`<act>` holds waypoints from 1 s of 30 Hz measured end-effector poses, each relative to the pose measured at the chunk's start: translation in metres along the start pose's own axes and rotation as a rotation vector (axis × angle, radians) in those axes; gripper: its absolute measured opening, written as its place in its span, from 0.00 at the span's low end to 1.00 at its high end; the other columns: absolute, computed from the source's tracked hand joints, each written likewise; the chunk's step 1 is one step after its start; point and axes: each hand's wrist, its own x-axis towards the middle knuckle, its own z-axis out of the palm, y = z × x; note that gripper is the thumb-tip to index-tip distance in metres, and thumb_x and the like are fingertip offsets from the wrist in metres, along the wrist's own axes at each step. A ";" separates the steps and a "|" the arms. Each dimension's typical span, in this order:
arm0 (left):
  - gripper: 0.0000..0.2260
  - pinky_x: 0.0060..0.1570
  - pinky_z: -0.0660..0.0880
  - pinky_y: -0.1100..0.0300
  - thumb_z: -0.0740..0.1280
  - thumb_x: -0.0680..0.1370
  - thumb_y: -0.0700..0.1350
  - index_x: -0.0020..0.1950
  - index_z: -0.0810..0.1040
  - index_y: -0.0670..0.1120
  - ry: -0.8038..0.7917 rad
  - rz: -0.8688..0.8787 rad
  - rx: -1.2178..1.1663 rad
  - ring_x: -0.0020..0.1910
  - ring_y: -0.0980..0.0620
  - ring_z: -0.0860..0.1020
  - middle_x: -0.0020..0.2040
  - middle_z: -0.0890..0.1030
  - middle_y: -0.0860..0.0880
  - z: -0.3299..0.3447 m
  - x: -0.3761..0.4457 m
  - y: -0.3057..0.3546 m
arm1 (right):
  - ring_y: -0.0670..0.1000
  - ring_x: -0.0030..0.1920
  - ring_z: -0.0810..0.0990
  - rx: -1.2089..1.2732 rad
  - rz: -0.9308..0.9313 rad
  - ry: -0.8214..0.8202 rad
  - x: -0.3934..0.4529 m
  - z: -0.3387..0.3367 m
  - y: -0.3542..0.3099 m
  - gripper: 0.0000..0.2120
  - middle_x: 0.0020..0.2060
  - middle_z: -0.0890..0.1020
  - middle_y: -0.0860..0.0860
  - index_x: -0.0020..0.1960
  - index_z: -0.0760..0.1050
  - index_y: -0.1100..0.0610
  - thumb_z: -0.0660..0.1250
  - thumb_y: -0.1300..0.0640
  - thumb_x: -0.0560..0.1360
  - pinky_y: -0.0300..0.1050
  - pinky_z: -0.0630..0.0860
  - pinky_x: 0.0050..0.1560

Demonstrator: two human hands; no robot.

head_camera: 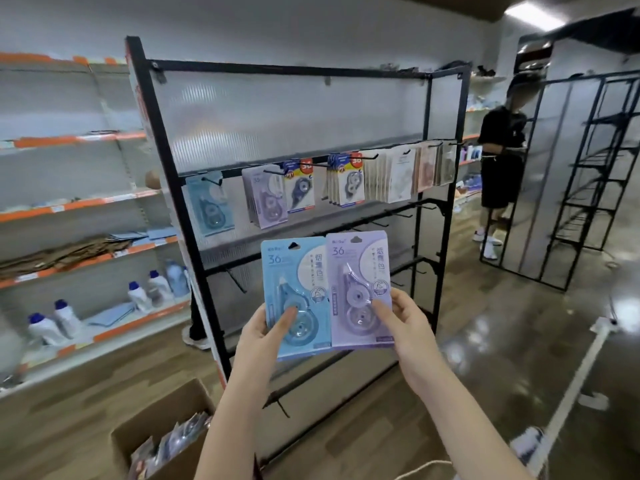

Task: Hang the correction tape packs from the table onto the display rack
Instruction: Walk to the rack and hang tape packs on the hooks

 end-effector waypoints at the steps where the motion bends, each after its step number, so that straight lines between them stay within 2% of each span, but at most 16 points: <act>1: 0.13 0.59 0.75 0.48 0.68 0.72 0.51 0.55 0.79 0.52 0.011 -0.004 0.002 0.51 0.52 0.83 0.48 0.85 0.54 0.001 0.012 -0.002 | 0.48 0.46 0.83 0.010 -0.003 -0.001 0.013 0.002 0.004 0.08 0.46 0.85 0.49 0.56 0.75 0.55 0.66 0.59 0.77 0.42 0.79 0.48; 4: 0.14 0.56 0.76 0.50 0.68 0.71 0.52 0.55 0.79 0.51 0.055 -0.009 0.016 0.50 0.51 0.83 0.48 0.85 0.53 0.004 0.045 -0.007 | 0.45 0.42 0.83 0.032 -0.004 -0.018 0.057 0.006 0.014 0.07 0.44 0.85 0.47 0.55 0.75 0.55 0.65 0.61 0.77 0.36 0.78 0.42; 8: 0.15 0.46 0.75 0.60 0.69 0.71 0.52 0.57 0.78 0.50 0.134 -0.006 0.021 0.47 0.54 0.83 0.47 0.85 0.53 0.008 0.085 -0.010 | 0.46 0.41 0.83 0.068 0.005 -0.074 0.117 0.014 0.026 0.07 0.44 0.84 0.50 0.54 0.74 0.56 0.66 0.60 0.77 0.36 0.78 0.39; 11: 0.18 0.45 0.75 0.61 0.69 0.69 0.52 0.58 0.78 0.50 0.212 0.020 0.035 0.48 0.53 0.83 0.48 0.85 0.52 0.014 0.109 -0.011 | 0.44 0.39 0.83 0.114 0.001 -0.155 0.160 0.023 0.033 0.06 0.41 0.85 0.48 0.53 0.75 0.56 0.66 0.60 0.76 0.34 0.77 0.38; 14: 0.13 0.47 0.76 0.60 0.69 0.72 0.50 0.56 0.79 0.51 0.309 0.056 0.032 0.48 0.53 0.83 0.48 0.85 0.53 0.022 0.131 -0.013 | 0.46 0.43 0.84 0.125 -0.009 -0.275 0.202 0.032 0.035 0.07 0.43 0.85 0.48 0.54 0.75 0.56 0.66 0.57 0.76 0.35 0.78 0.40; 16: 0.15 0.52 0.77 0.54 0.69 0.70 0.51 0.56 0.79 0.51 0.372 0.066 0.019 0.50 0.50 0.83 0.48 0.85 0.51 0.027 0.142 -0.013 | 0.47 0.44 0.84 0.121 -0.015 -0.332 0.227 0.040 0.035 0.08 0.45 0.85 0.48 0.55 0.75 0.55 0.66 0.56 0.76 0.37 0.79 0.42; 20: 0.15 0.53 0.77 0.50 0.70 0.69 0.50 0.54 0.79 0.48 0.497 0.087 -0.014 0.49 0.46 0.83 0.47 0.85 0.48 0.036 0.156 -0.012 | 0.54 0.52 0.82 0.109 -0.027 -0.418 0.269 0.057 0.033 0.09 0.50 0.84 0.52 0.56 0.75 0.52 0.67 0.53 0.76 0.48 0.79 0.55; 22: 0.12 0.50 0.78 0.52 0.69 0.71 0.48 0.54 0.79 0.49 0.550 0.094 -0.012 0.47 0.47 0.84 0.46 0.86 0.48 0.040 0.159 -0.014 | 0.53 0.52 0.82 0.130 -0.029 -0.456 0.283 0.067 0.033 0.08 0.50 0.84 0.52 0.54 0.75 0.52 0.67 0.54 0.76 0.46 0.79 0.54; 24: 0.09 0.43 0.79 0.58 0.68 0.74 0.45 0.53 0.79 0.48 0.584 0.093 -0.017 0.44 0.49 0.84 0.45 0.86 0.49 0.043 0.159 -0.014 | 0.51 0.52 0.82 0.146 -0.024 -0.483 0.293 0.077 0.034 0.08 0.50 0.83 0.51 0.55 0.75 0.52 0.67 0.55 0.76 0.42 0.79 0.52; 27: 0.10 0.34 0.79 0.65 0.68 0.73 0.44 0.53 0.79 0.47 0.600 0.101 -0.026 0.40 0.52 0.84 0.44 0.86 0.48 0.046 0.157 -0.012 | 0.50 0.53 0.82 0.135 0.002 -0.503 0.303 0.087 0.044 0.12 0.53 0.83 0.52 0.60 0.74 0.55 0.66 0.55 0.77 0.44 0.79 0.53; 30: 0.14 0.39 0.80 0.62 0.69 0.70 0.47 0.54 0.79 0.48 0.602 0.119 -0.023 0.44 0.50 0.84 0.47 0.86 0.48 0.044 0.154 -0.008 | 0.49 0.56 0.79 0.099 0.024 -0.468 0.310 0.096 0.057 0.15 0.55 0.81 0.50 0.62 0.73 0.56 0.66 0.54 0.77 0.40 0.77 0.53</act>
